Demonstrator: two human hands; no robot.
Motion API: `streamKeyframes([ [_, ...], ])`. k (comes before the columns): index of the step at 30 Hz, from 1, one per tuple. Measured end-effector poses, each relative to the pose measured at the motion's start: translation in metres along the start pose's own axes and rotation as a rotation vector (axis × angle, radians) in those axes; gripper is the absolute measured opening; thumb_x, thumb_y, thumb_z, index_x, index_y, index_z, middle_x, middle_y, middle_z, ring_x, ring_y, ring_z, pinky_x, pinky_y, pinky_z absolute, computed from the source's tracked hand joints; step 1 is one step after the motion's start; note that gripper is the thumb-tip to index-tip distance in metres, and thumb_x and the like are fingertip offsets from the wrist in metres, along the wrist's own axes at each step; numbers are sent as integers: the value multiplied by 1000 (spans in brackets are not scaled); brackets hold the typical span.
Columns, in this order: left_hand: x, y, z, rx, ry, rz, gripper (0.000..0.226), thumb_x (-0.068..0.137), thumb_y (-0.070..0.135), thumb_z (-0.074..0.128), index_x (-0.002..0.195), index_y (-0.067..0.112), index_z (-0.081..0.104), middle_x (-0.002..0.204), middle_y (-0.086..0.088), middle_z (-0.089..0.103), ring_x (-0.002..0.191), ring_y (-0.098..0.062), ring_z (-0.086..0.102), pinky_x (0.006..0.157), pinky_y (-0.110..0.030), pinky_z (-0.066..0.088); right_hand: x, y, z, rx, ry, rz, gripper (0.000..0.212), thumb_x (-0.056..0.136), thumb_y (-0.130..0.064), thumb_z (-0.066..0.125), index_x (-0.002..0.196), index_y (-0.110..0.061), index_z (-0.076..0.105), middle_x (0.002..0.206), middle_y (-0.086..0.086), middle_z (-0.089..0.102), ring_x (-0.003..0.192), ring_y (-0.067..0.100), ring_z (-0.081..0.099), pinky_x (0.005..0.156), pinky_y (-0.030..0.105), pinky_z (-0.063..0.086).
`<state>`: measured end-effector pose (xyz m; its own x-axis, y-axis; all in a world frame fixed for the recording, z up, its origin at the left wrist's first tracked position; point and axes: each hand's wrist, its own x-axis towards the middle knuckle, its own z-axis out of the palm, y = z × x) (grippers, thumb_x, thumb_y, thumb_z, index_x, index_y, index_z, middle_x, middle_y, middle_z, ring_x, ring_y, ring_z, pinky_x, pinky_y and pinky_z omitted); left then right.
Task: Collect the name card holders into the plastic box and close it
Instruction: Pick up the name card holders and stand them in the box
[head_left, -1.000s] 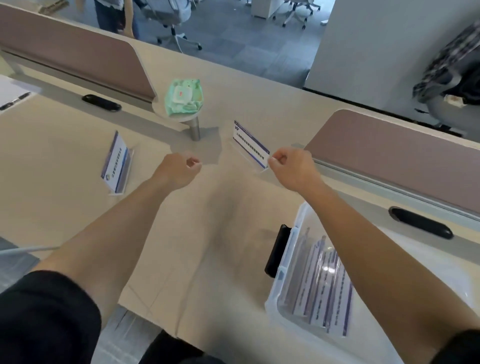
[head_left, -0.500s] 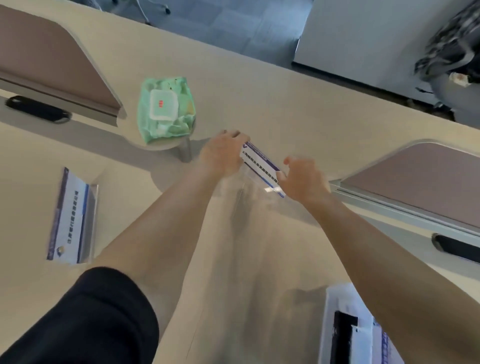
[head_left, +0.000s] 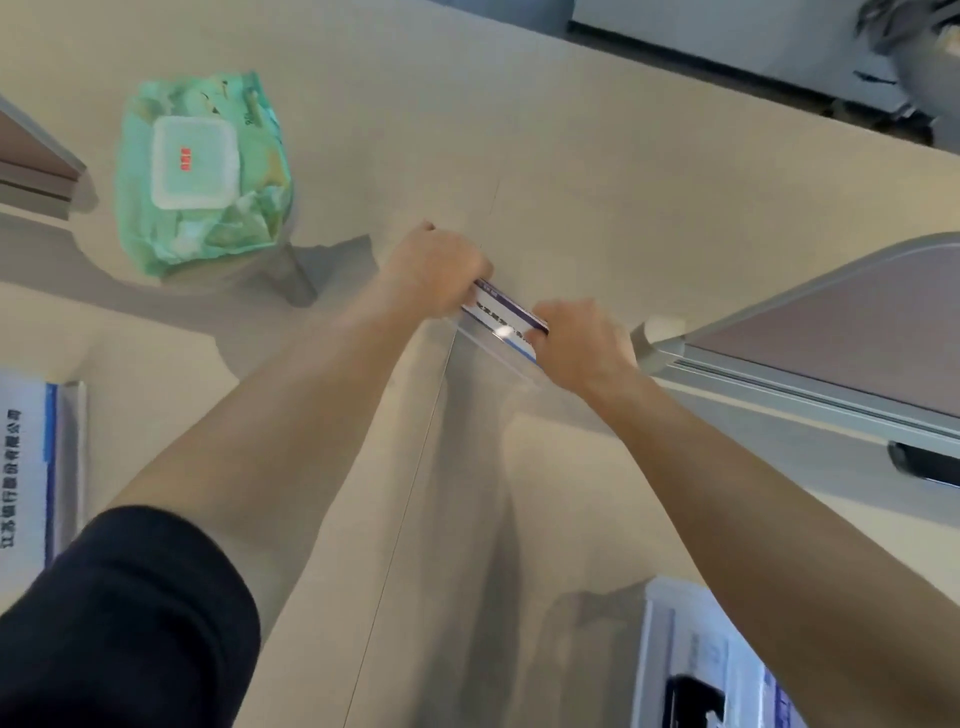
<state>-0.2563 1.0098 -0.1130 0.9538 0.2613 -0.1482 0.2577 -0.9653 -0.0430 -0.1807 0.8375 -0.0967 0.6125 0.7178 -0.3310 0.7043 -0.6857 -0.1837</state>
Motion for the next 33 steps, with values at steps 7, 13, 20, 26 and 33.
streamKeyframes([
  [7, -45, 24, -31, -101, 34, -25, 11, 80, 20, 56, 88, 20, 63, 92, -6, 65, 93, -32, 61, 67, -34, 43, -46, 5, -38, -76, 91, -65, 17, 98, -24, 50, 99, -18, 66, 103, 11, 66, 97, 36, 63, 68, 33, 36],
  [13, -124, 71, -59, -211, 85, -5, 20, 87, 27, 52, 103, 20, 61, 101, -5, 60, 100, -29, 59, 66, -34, 39, -108, 19, -78, -2, 124, -158, 17, 92, -31, 55, 98, -26, 70, 91, 2, 70, 85, 28, 67, 74, 36, 51],
  [20, -217, 140, -94, -343, 209, -249, 13, 90, 27, 53, 96, 17, 59, 94, -5, 59, 92, -29, 56, 66, -30, 32, -186, 36, -101, 518, 183, -272, 35, 80, -48, 75, 108, -28, 69, 108, -2, 67, 93, 24, 65, 80, 37, 55],
  [26, -281, 204, -129, -368, 319, -498, 11, 89, 27, 53, 94, 20, 60, 82, 7, 48, 77, -22, 46, 64, -32, 39, -241, 26, -92, 873, 100, -200, 94, 79, -70, 62, 150, -28, 19, 139, 7, 44, 127, 27, 48, 100, 38, 40],
  [33, -340, 274, -151, -405, 407, -625, 23, 89, 26, 56, 71, 22, 42, 72, 5, 45, 69, -26, 46, 59, -32, 39, -304, 7, -92, 1211, 6, -74, 83, 66, -66, 71, 135, -31, 42, 113, -1, 65, 100, 20, 66, 73, 37, 52],
])
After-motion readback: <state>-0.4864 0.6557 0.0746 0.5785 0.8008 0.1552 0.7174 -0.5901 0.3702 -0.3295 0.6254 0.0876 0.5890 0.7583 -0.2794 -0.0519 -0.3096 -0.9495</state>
